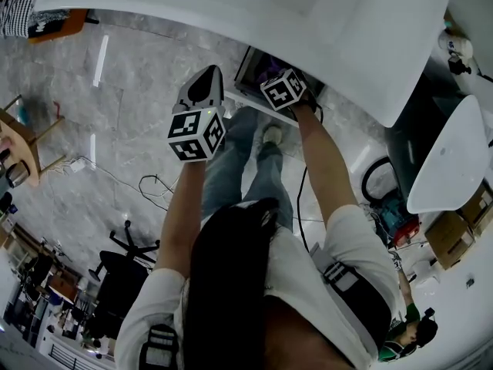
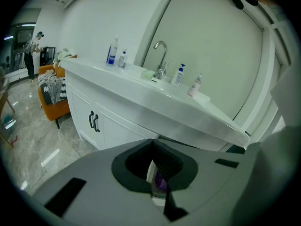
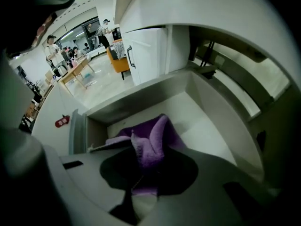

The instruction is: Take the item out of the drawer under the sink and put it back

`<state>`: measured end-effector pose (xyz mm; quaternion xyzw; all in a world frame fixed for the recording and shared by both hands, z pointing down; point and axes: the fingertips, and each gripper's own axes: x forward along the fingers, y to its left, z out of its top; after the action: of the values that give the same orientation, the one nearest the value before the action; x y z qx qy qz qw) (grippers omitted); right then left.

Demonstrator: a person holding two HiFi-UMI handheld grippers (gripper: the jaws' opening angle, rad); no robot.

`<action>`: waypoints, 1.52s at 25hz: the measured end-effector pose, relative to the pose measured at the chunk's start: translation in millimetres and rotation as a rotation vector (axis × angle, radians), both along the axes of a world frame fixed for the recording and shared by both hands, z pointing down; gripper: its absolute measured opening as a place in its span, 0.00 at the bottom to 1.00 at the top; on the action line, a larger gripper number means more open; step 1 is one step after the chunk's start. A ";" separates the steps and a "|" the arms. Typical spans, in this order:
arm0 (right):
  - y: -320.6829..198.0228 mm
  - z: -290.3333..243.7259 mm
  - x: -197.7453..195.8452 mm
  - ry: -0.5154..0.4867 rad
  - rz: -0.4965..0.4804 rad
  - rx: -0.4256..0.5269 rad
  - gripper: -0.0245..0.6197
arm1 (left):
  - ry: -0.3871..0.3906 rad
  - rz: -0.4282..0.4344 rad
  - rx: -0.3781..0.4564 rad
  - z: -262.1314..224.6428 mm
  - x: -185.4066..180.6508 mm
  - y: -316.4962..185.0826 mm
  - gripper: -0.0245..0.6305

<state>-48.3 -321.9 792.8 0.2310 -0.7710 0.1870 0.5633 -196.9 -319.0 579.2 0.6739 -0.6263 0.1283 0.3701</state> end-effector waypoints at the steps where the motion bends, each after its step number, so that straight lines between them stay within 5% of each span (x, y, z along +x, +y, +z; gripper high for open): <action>1: -0.3 -0.6 1.1 0.002 0.005 0.004 0.18 | 0.000 0.003 -0.001 -0.1 1.1 0.9 0.04; 21: 5.5 -126.3 13.2 -0.344 0.186 0.106 0.13 | 0.002 0.051 0.026 -22.6 36.5 7.3 0.04; 38: 39.8 -265.4 34.1 -0.545 0.208 0.282 0.13 | -0.004 0.101 0.123 -79.4 79.9 34.8 0.04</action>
<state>-14.2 -282.1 527.3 0.3258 -0.8840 0.1896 0.2766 -116.9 -284.2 499.8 0.7259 -0.5990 0.1097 0.3198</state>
